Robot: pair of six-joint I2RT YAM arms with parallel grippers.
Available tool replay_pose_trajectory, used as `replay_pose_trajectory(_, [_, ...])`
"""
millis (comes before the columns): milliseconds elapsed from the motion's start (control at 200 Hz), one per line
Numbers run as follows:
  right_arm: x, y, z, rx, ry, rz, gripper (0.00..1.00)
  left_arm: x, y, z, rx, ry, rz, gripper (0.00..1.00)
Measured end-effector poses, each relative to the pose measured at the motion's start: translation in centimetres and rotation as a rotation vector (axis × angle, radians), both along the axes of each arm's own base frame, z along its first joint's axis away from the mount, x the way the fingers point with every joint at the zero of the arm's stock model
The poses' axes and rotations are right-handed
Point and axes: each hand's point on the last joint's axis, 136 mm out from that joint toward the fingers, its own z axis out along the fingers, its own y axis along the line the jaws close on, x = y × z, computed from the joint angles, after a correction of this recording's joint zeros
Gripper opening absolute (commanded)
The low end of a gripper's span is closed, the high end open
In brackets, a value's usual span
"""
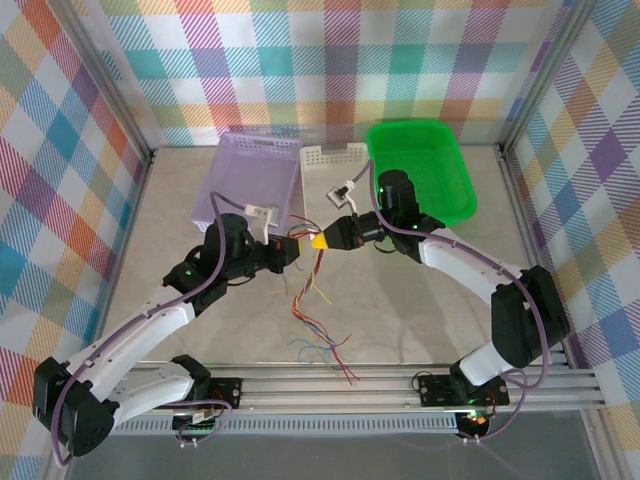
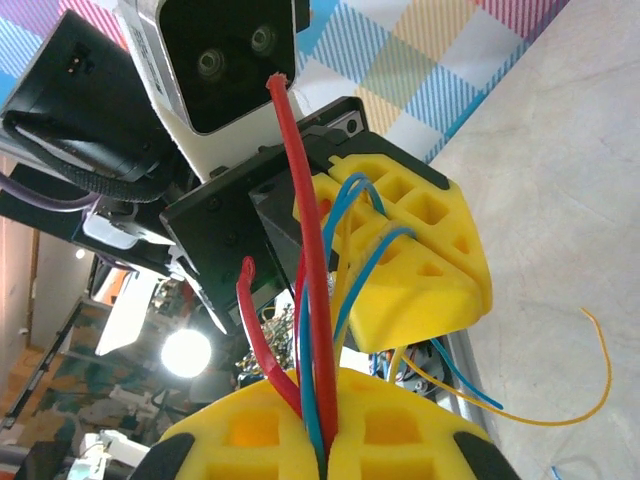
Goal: Untangle the cables
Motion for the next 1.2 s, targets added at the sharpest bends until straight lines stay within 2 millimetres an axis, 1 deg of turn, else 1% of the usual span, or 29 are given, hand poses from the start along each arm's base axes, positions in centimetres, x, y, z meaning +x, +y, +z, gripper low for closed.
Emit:
replay_pose_trajectory(50, [0.1,0.0,-0.1,-0.006,0.0,-0.009,0.21,0.3,0.3,-0.1,0.003,0.002,0.025,0.0])
replay_pose_trajectory(110, [0.2,0.0,-0.3,-0.009,-0.003,-0.012,0.33,0.9,0.9,-0.2,0.011,0.003,0.076,0.0])
replay_pose_trajectory(120, [0.2,-0.1,-0.3,-0.012,0.003,-0.013,0.33,1.0,1.0,-0.2,0.012,0.003,0.087,0.0])
replay_pose_trajectory(145, [0.3,-0.1,-0.3,-0.012,-0.002,-0.016,0.39,1.3,1.3,-0.2,0.014,0.003,0.114,0.0])
replay_pose_trajectory(175, [0.4,-0.2,-0.4,-0.015,0.0,-0.02,0.42,1.6,1.6,-0.2,0.016,0.003,0.135,0.0])
replay_pose_trajectory(285, [0.8,-0.5,-0.4,-0.024,-0.005,-0.048,0.48,2.4,2.6,-0.3,0.021,0.005,0.217,0.0])
replay_pose_trajectory(370, [1.0,-1.0,0.1,-0.029,-0.029,-0.081,0.52,2.8,3.2,-0.3,0.021,0.007,0.266,0.0])
replay_pose_trajectory(475, [0.5,-1.6,1.2,-0.02,-0.089,-0.118,0.55,3.2,3.7,-0.5,0.016,0.018,0.309,0.0])
replay_pose_trajectory(560, [-0.2,-2.2,1.3,-0.016,-0.129,-0.149,0.58,3.5,4.0,-0.6,0.007,0.033,0.344,0.0])
replay_pose_trajectory(625, [-1.0,-2.5,0.5,-0.025,-0.149,-0.164,0.59,3.6,4.3,-0.6,-0.002,0.041,0.37,0.0])
replay_pose_trajectory(680, [-1.7,-2.1,-0.6,-0.044,-0.159,-0.169,0.6,3.8,4.5,-0.7,-0.009,0.05,0.392,0.0])
replay_pose_trajectory(760, [-3.0,-1.0,-2.8,-0.087,-0.166,-0.164,0.62,3.9,4.8,-0.7,-0.02,0.06,0.419,0.0])
replay_pose_trajectory(840, [-4.7,0.2,-4.9,-0.132,-0.177,-0.149,0.64,4.0,5.1,-0.6,-0.036,0.068,0.447,0.0])
replay_pose_trajectory(915, [-5.8,1.4,-6.2,-0.162,-0.201,-0.139,0.66,4.1,5.3,-0.5,-0.048,0.071,0.465,0.0])
replay_pose_trajectory(1030, [-6.3,3.1,-7.3,-0.185,-0.252,-0.149,0.67,4.0,5.5,-0.1,-0.068,0.072,0.482,0.0])
replay_pose_trajectory(1130, [-6.1,4.3,-8.6,-0.213,-0.289,-0.177,0.67,3.9,5.7,0.4,-0.084,0.066,0.497,0.0])
replay_pose_trajectory(1200, [-5.8,4.8,-9.5,-0.239,-0.312,-0.202,0.67,3.8,5.8,0.7,-0.095,0.063,0.502,0.0])
